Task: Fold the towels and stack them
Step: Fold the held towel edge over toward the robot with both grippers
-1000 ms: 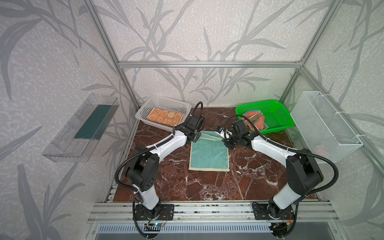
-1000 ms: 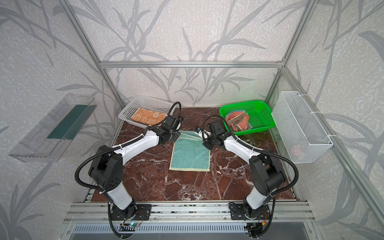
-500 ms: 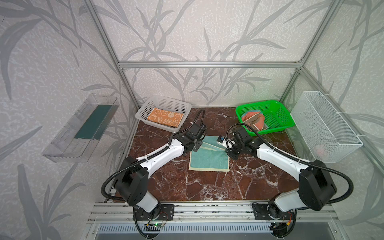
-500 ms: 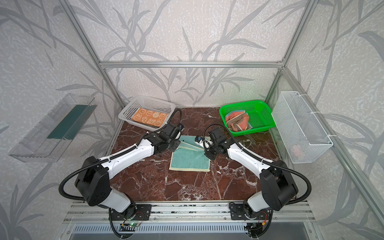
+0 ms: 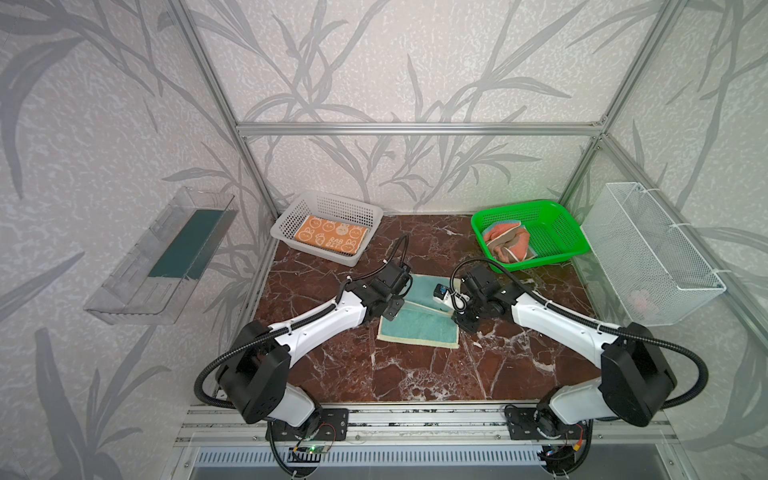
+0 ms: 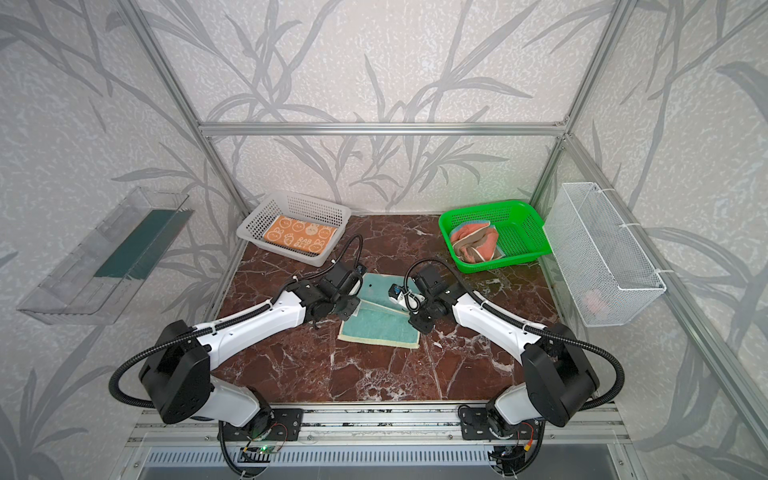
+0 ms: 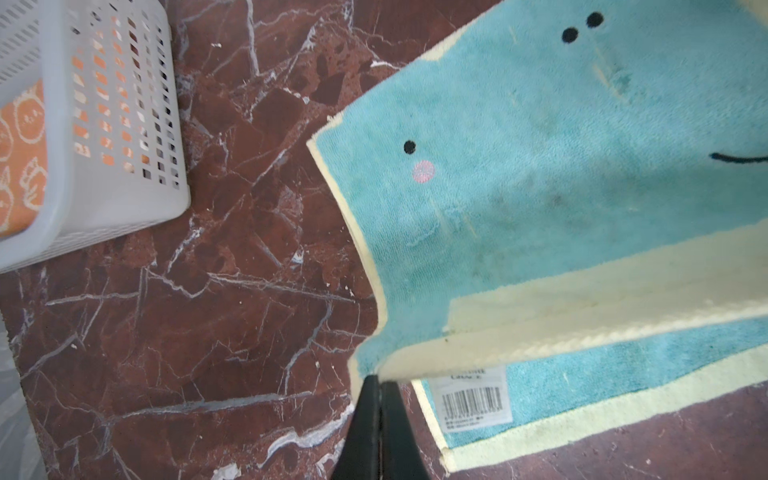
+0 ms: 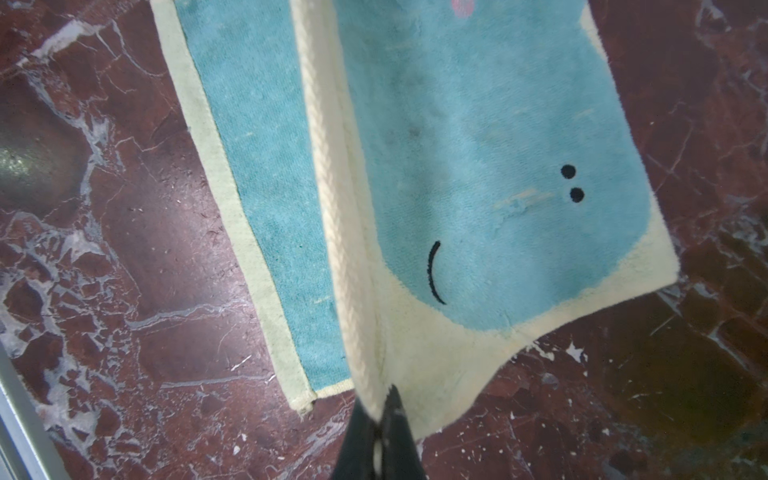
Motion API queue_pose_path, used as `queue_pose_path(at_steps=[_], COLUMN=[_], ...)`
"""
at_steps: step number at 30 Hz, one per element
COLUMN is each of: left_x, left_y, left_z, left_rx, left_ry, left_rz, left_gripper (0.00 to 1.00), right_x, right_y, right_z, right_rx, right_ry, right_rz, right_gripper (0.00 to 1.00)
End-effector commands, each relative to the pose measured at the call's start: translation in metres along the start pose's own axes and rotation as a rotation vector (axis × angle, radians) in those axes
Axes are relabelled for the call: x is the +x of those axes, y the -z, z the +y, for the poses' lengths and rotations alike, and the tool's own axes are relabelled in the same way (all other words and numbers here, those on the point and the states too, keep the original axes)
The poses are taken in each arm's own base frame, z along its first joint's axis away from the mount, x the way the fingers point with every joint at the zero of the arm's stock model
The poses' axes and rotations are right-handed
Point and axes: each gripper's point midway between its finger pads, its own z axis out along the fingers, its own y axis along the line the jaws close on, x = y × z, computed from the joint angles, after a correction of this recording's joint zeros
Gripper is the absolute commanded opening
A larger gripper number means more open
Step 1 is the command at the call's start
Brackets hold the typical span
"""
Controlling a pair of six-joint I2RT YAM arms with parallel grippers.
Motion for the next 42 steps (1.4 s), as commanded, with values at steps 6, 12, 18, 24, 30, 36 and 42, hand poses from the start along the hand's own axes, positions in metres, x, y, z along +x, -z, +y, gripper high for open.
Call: queue_pose_path(at_steps=[6,12,18,24,30,36,42], left_x=[-0.007,-0.014,0.008,0.030,0.041,0.041,0.040], left_y=[0.019,0.030,0.015,-0.005,-0.018,-0.027,-0.024], left_z=[0.013,0.015,0.003,-0.009,-0.010,-0.013,-0.010], left_rx=[-0.046,-0.046,-0.014,0.001,-0.023,-0.030,-0.050], left_ry=[0.034,0.025,0.021,0.020,0.003,-0.003,0.015], left_rz=[-0.054,-0.077,-0.015,0.050,0.090,0.115,0.148], left_gripper=[0.00,0.00,0.00,0.00,0.00,0.00,0.17], right_x=[0.003,-0.001,0.019,0.042,0.060,0.063,0.054], right_y=[0.012,0.025,0.010,-0.015,-0.036,-0.042,-0.032], right_z=[-0.003,0.005,0.024,0.055,0.068,0.074,0.081], right_rx=[0.059,0.035,-0.061,-0.185,-0.260,-0.307,-0.350], right_ry=[-0.028,-0.013,-0.020,-0.003,0.000,-0.006,-0.022], right_rz=[-0.009,-0.039,0.043,0.188,0.313,0.347,0.323], right_gripper=[0.00,0.00,0.01,0.04,0.06,0.16,0.35])
